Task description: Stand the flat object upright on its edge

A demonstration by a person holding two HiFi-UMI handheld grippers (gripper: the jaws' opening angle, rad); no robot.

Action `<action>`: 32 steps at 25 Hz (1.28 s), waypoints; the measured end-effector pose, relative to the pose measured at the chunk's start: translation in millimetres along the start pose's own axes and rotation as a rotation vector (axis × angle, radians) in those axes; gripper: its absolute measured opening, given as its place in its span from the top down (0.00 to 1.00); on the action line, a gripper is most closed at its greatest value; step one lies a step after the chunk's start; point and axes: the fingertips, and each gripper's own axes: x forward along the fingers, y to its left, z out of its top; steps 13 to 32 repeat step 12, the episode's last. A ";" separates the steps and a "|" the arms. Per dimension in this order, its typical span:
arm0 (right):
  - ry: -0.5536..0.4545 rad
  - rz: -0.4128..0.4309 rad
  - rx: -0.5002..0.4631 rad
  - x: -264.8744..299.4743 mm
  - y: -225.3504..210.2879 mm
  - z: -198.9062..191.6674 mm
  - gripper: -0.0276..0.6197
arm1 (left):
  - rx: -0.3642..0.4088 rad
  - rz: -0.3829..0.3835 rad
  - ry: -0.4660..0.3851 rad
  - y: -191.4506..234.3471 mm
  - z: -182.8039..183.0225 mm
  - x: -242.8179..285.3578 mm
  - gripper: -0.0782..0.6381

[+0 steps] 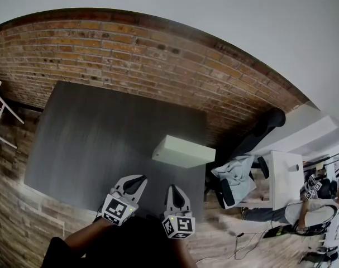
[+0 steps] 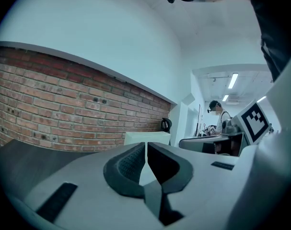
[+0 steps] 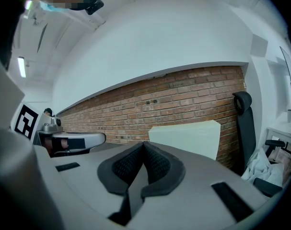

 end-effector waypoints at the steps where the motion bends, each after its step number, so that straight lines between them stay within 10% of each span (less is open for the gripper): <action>1: 0.000 -0.001 0.000 0.2 -0.4 0.6 0.92 | -0.004 0.000 0.001 0.6 -0.2 0.5 0.83; 32: -0.006 0.005 0.003 3.4 -2.8 1.6 0.92 | -0.019 -0.008 0.030 1.9 -6.7 6.2 0.83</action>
